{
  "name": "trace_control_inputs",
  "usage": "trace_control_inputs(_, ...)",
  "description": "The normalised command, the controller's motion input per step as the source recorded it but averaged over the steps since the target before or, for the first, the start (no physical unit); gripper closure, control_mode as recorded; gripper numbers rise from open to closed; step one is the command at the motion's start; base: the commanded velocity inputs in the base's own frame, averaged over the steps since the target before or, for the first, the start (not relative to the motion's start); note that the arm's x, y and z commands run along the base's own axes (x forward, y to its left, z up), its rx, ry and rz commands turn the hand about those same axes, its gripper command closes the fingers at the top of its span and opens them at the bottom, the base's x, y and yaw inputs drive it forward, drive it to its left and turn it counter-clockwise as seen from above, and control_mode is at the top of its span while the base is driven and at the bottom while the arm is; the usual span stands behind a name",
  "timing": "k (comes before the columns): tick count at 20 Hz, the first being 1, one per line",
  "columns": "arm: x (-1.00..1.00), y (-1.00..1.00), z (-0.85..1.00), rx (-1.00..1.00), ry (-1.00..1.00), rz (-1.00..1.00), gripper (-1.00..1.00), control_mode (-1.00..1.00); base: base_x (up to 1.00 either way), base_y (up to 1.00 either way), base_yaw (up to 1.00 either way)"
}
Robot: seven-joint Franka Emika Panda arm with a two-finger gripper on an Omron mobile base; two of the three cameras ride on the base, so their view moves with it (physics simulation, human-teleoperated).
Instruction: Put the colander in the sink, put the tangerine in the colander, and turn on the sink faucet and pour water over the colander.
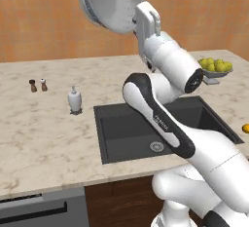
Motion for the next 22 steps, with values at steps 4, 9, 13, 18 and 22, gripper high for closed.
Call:
trace_control_inputs(4,-0.45,-1.00,0.09,-0.19,0.13,0.00,1.00,-1.00,0.00,0.00,0.00)
trace_control_inputs(9,-0.22,-1.00,-0.02,-0.15,0.21,0.00,1.00,-1.00,0.00,0.00,0.00)
trace_control_inputs(13,-0.03,-1.00,-0.27,-0.12,0.24,0.00,1.00,-1.00,0.00,0.00,0.00)
trace_control_inputs(18,0.00,-1.00,-0.44,-0.03,0.23,-0.02,1.00,-1.00,0.00,0.00,0.00)
trace_control_inputs(22,0.02,-1.00,-0.49,-0.01,0.26,-0.10,1.00,-1.00,0.00,0.00,0.00)
